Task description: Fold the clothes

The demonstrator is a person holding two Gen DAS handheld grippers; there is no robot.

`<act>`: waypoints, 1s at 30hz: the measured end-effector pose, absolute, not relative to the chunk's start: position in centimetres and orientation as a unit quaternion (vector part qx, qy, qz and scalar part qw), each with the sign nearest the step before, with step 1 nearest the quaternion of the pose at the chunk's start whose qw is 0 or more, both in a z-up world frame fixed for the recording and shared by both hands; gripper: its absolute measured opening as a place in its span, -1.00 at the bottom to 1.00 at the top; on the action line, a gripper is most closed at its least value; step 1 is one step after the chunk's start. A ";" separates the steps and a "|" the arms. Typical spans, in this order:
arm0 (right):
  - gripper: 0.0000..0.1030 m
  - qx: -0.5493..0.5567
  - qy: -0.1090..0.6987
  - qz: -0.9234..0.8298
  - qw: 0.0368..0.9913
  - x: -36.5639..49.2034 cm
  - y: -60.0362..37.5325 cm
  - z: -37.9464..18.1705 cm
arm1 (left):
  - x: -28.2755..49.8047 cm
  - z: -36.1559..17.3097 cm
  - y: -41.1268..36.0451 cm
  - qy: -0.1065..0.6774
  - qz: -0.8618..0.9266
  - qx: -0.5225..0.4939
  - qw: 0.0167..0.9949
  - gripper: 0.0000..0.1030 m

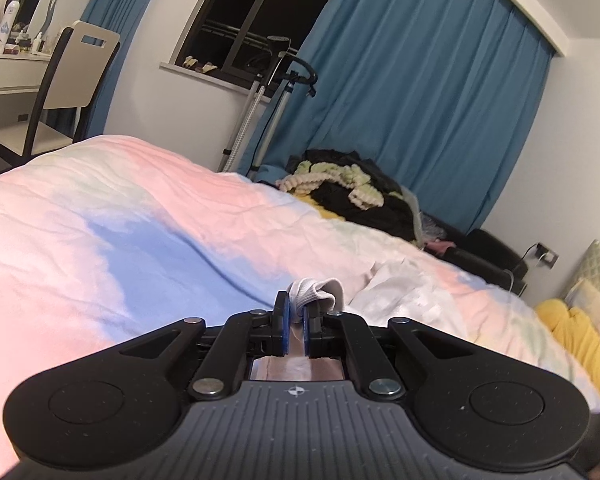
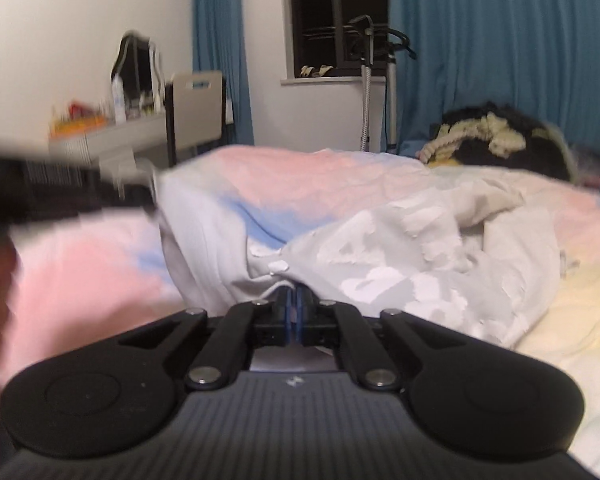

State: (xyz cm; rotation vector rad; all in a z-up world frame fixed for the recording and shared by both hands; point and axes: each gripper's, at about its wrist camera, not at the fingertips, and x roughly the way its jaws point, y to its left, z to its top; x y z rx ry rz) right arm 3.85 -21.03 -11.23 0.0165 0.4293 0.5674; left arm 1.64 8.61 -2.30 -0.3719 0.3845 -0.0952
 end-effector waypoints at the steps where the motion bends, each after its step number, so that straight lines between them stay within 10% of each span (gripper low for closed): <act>1: -0.97 0.032 0.207 0.275 0.938 4.1 -22.0 -10.5 | 1.7 -2.5 8.5 0.195 -0.047 -0.182 0.963 -0.86; 14: -0.87 0.038 0.208 0.341 0.916 2.9 -21.3 -10.1 | 2.3 -4.0 7.6 0.229 -0.067 -0.194 0.952 -0.86; 22: -0.01 -0.090 0.230 0.327 0.912 -0.6 -13.9 -13.8 | 2.0 -3.7 8.0 0.223 -0.071 -0.215 0.948 -0.86; 30: 0.14 -0.116 0.202 0.253 0.939 1.4 -13.7 -15.6 | 1.5 -3.2 7.8 0.202 -0.078 -0.218 0.952 -0.86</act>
